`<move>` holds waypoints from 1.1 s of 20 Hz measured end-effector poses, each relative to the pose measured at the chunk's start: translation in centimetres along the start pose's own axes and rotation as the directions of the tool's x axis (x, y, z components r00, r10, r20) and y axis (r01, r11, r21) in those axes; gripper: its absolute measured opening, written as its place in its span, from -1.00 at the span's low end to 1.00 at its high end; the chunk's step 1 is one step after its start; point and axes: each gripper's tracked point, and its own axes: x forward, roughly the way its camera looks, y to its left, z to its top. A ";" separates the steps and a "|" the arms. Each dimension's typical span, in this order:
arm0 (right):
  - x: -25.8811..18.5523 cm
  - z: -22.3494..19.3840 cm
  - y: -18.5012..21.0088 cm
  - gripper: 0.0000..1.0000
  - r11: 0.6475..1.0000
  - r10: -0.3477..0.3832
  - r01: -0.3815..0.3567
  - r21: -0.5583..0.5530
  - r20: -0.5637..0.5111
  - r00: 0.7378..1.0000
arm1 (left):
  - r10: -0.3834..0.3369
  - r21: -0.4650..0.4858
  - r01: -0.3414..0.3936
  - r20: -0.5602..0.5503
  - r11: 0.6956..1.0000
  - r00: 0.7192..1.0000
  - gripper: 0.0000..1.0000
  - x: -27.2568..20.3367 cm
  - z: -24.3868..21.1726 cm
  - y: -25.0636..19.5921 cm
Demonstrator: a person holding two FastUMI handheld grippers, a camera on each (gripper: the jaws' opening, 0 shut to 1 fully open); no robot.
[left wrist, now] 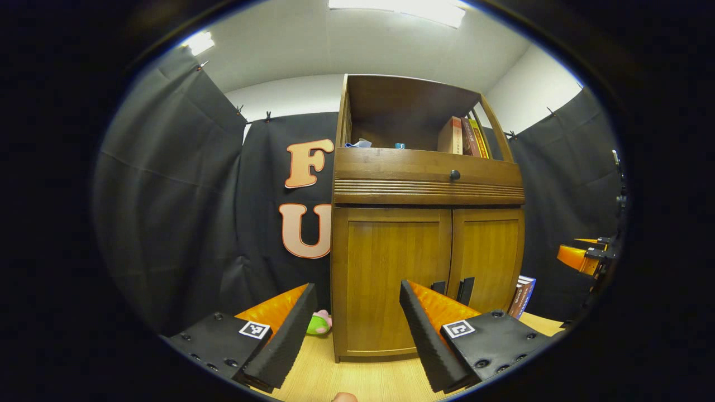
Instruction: Open the right door of the double-door shoe cabinet with the right hand, and open the left door with the left hand.
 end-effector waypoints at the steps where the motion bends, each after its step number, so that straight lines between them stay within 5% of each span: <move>1: 0.3 -0.4 0.4 0.85 1.000 0.004 -0.004 0.001 -0.006 1.000 | 0.000 -0.002 0.000 -0.002 1.000 1.000 0.89 0.0 -0.2 0.1; 9: 4.0 -5.4 6.1 0.85 0.995 0.101 -0.099 0.028 -0.072 0.992 | 0.008 -0.003 -0.008 -0.010 1.000 1.000 0.90 0.1 -0.9 0.9; 22: 13.4 -13.9 10.5 0.86 0.993 0.108 -0.113 -0.018 -0.169 0.980 | 0.047 0.029 -0.046 -0.021 0.999 0.999 0.93 0.5 -1.9 3.1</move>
